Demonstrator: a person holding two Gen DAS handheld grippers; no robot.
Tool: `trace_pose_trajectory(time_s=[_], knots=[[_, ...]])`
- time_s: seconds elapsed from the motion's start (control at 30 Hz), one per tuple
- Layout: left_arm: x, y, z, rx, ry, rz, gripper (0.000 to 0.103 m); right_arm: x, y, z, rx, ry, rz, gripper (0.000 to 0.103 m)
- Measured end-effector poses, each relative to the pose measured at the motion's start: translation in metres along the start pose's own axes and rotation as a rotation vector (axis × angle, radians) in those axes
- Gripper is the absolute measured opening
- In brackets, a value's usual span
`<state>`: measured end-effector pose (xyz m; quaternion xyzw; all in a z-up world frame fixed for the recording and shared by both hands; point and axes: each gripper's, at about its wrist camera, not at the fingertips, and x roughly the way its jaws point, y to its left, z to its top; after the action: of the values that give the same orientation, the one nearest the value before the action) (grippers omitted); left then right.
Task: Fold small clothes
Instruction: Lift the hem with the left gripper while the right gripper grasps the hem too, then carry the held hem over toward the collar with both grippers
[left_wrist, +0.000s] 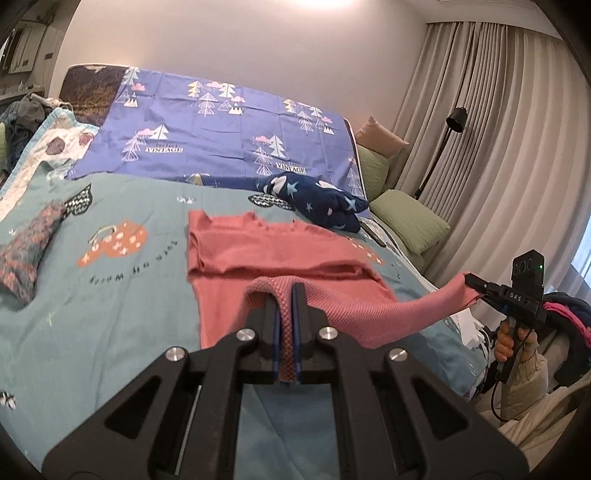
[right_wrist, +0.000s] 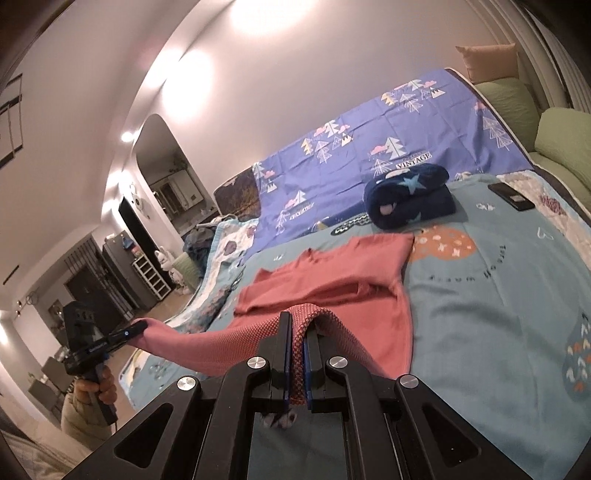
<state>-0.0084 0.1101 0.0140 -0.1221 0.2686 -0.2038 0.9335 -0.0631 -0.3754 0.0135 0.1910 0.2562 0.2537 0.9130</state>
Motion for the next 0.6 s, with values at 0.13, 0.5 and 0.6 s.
trace_pose_trajectory(time_s=[0.13,0.5,0.6], knots=[[0.013,0.004,0.016,0.005,-0.011,0.006,0.007,0.013,-0.004,0.017,-0.006,-0.019,-0.004,0.004],[0.053,0.015,0.057,0.011,-0.043,0.039,0.007,0.052,-0.01,0.062,-0.047,-0.053,-0.046,0.005],[0.064,0.016,0.065,0.011,-0.044,0.044,0.007,0.067,-0.015,0.071,-0.042,-0.054,-0.058,0.005]])
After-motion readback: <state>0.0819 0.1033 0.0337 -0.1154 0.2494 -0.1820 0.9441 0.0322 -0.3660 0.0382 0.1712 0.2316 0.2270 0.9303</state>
